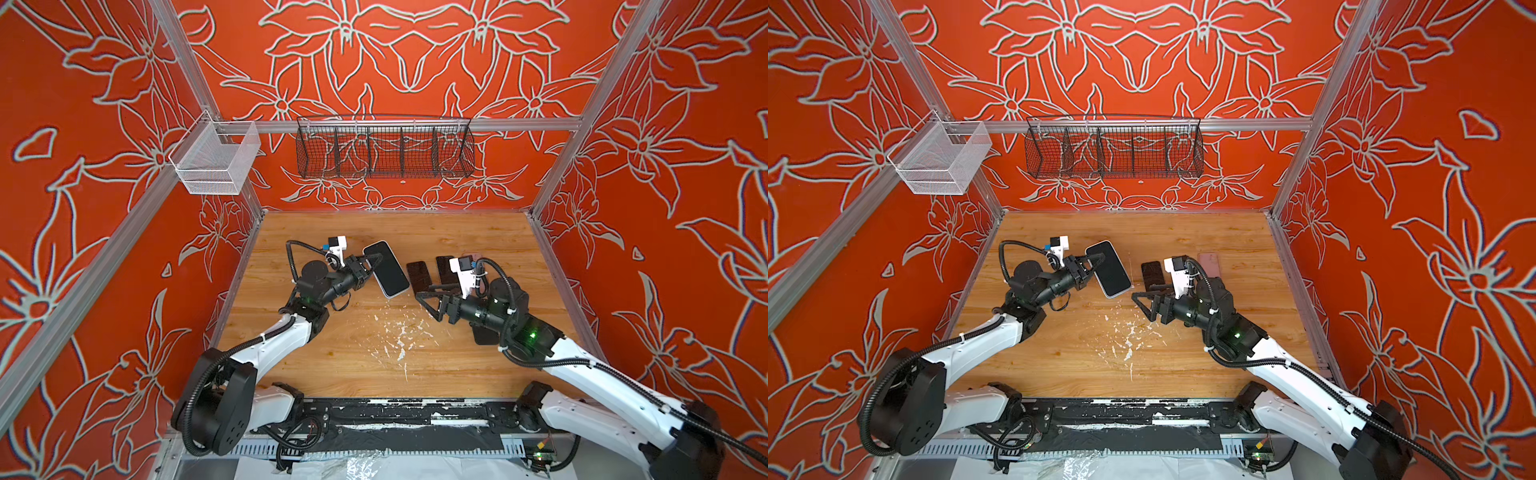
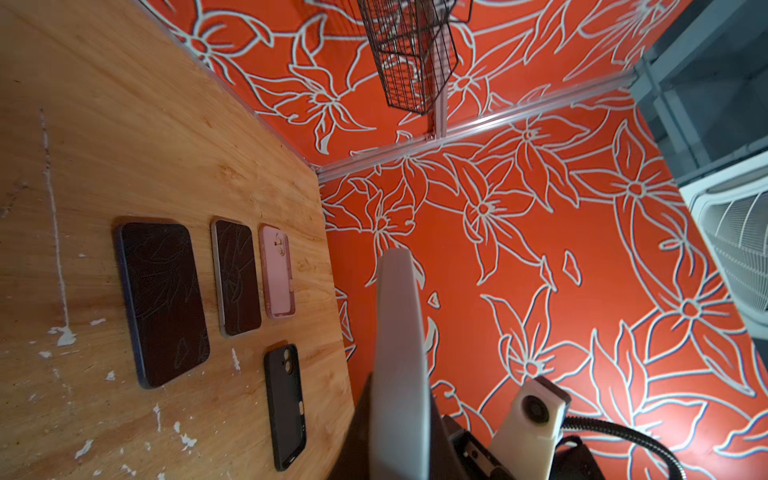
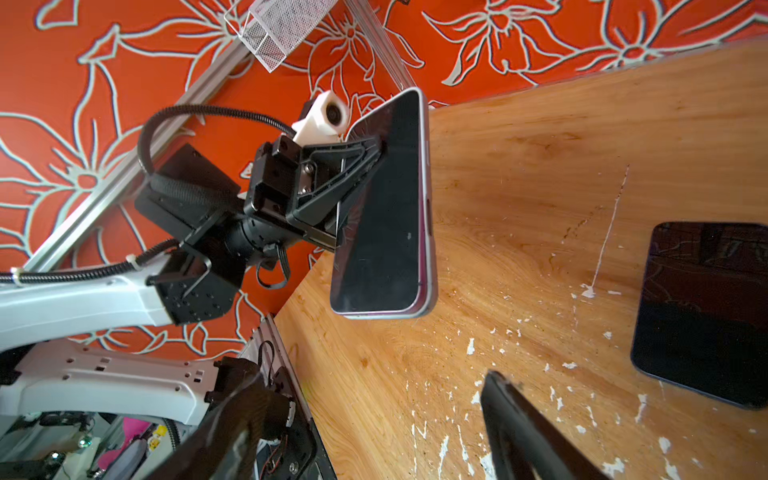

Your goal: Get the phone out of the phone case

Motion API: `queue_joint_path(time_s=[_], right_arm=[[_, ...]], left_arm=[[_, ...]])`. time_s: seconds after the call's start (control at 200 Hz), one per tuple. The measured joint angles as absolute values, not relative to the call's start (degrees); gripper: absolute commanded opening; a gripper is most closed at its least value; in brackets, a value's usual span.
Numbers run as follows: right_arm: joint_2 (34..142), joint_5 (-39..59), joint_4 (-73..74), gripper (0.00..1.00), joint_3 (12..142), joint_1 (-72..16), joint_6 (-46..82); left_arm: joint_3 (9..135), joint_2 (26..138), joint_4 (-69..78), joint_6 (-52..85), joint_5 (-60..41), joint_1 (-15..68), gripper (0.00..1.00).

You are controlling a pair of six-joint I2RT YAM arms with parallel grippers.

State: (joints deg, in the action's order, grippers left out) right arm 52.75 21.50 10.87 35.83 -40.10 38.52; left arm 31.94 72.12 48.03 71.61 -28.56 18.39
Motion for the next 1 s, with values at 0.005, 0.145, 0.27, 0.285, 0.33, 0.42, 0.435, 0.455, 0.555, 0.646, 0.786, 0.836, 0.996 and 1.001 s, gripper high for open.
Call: queue_joint_path(time_s=[0.005,0.145,0.27,0.285,0.33,0.42,0.435,0.455,0.555,0.646,0.786,0.836,0.996,1.001], right_arm=[[52.9,21.5,11.2,0.84,35.7,-40.1,38.9],[56.6,21.7,19.7,0.84,31.6,-40.1,46.8],[59.7,21.4,25.3,0.84,28.7,-40.2,51.8],[60.0,21.3,25.7,0.84,28.6,-40.3,52.2],[60.6,20.7,27.0,0.84,28.4,-40.6,53.1],[61.3,19.7,29.6,0.84,28.4,-41.5,53.9],[61.4,19.7,30.0,0.84,28.4,-41.6,54.0],[61.5,19.5,30.6,0.84,28.4,-41.8,54.1],[62.7,19.3,33.4,0.84,28.4,-42.5,54.2],[63.5,19.3,35.0,0.84,28.4,-42.7,54.2],[64.3,19.3,36.4,0.84,28.4,-42.9,54.2],[64.4,19.2,36.8,0.84,28.4,-42.9,54.2],[64.4,18.8,36.9,0.84,28.4,-42.9,54.1],[64.4,18.8,36.9,0.84,28.4,-42.9,54.1]], left_arm=[[31.7,72.1,48.4,71.9,-28.4,18.4,0.0],[30.4,72.3,52.9,75.9,-26.6,18.4,0.0],[30.4,72.3,56.6,78.3,-26.0,18.4,0.0],[30.4,72.3,56.9,78.5,-26.0,18.4,0.0],[30.4,72.3,57.6,78.9,-25.8,18.4,0.0],[30.4,72.3,58.3,79.5,-25.9,18.4,0.0],[30.4,72.4,58.3,79.6,-26.0,18.4,0.0],[30.4,72.4,58.4,79.7,-26.1,18.4,0.0],[30.4,73.1,59.2,80.2,-26.3,18.4,0.0],[30.4,74.1,59.7,80.6,-26.7,18.4,0.0],[30.4,75.2,59.7,81.0,-27.4,18.4,0.0],[30.4,75.3,59.7,81.1,-27.6,18.4,0.0],[30.6,75.3,59.7,81.3,-28.4,18.4,0.0],[30.6,75.3,59.7,81.3,-28.4,18.4,0.0]])
